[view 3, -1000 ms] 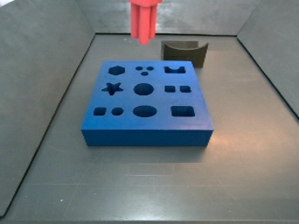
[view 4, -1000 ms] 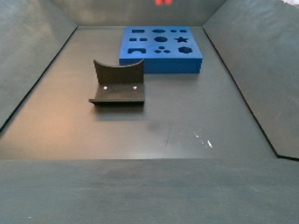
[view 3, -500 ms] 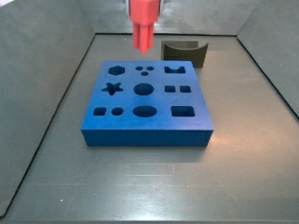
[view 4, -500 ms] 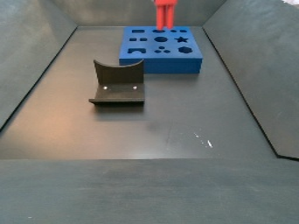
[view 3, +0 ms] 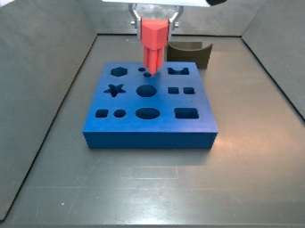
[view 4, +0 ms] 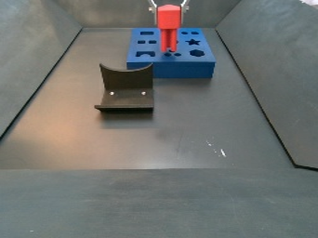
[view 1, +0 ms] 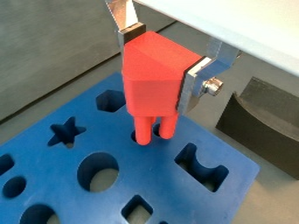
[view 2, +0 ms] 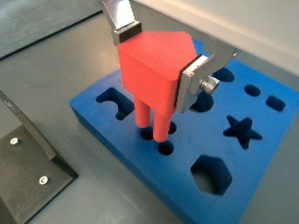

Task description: Insert the 3 prong object.

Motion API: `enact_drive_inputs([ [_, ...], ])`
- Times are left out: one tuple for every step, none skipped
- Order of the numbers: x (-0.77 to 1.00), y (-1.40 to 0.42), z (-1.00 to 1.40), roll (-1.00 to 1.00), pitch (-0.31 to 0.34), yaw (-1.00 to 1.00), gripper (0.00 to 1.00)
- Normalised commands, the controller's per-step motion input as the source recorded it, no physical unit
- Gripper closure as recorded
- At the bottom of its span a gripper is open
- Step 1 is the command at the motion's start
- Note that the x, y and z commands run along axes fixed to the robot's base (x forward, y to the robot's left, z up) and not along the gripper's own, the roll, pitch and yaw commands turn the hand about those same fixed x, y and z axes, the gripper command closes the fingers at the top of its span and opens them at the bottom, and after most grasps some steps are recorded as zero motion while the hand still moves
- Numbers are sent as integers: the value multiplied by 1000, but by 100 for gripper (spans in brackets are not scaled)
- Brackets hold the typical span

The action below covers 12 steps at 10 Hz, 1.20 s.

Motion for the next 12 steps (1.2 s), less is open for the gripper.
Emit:
enact_drive_inputs([
  [-37, 103, -166, -84, 0, 0, 100],
  [-60, 80, -254, -167, -19, 0, 100],
  [-26, 0, -314, -184, -47, 94, 100],
  [-54, 0, -306, -224, -41, 117, 100],
  [-97, 0, -280, -236, -37, 140, 100],
  [-329, 9, -286, -119, -49, 86, 100],
  [-354, 0, -214, -69, -51, 77, 100],
  [-311, 0, -234, -69, -46, 46, 100],
  [0, 0, -314, -104, -39, 0, 100],
  [69, 0, -443, -97, -79, -51, 100],
  [80, -20, -534, -33, -111, -66, 100],
  [80, -34, -577, 0, -121, -34, 100],
])
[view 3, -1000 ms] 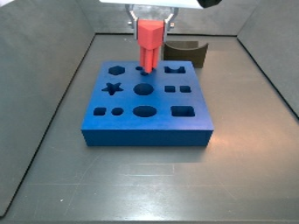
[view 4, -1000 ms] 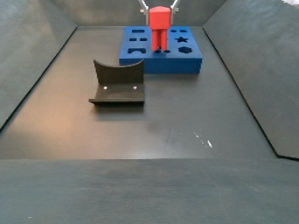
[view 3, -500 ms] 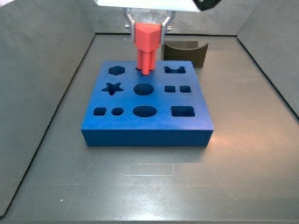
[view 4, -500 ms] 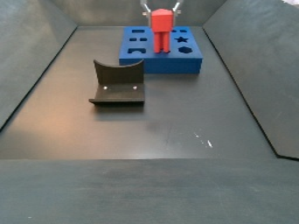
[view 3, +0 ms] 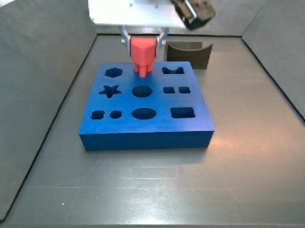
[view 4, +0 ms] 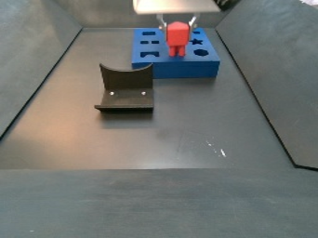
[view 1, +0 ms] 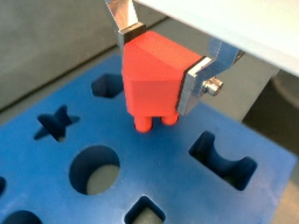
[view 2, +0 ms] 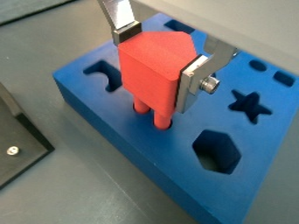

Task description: Insert the 3 prong object.

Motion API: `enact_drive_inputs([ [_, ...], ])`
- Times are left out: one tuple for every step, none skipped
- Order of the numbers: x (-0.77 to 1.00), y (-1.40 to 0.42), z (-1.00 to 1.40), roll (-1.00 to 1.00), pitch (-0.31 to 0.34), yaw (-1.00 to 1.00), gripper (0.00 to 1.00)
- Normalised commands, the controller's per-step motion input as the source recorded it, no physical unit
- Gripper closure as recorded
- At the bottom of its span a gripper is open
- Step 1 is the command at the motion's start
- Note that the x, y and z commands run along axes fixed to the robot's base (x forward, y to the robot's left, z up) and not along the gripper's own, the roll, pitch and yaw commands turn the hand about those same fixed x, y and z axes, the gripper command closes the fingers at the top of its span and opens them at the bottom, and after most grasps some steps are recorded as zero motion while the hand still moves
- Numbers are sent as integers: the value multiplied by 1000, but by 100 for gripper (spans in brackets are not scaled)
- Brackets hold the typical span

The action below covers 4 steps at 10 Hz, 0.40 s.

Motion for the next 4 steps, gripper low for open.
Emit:
enact_drive_inputs([
  [0, -3, -591, 0, -131, 0, 100],
  [31, -20, -620, 0, -124, 0, 100],
  [0, 0, -417, -17, -83, -9, 100],
  [0, 0, 0, 0, 0, 0, 100],
])
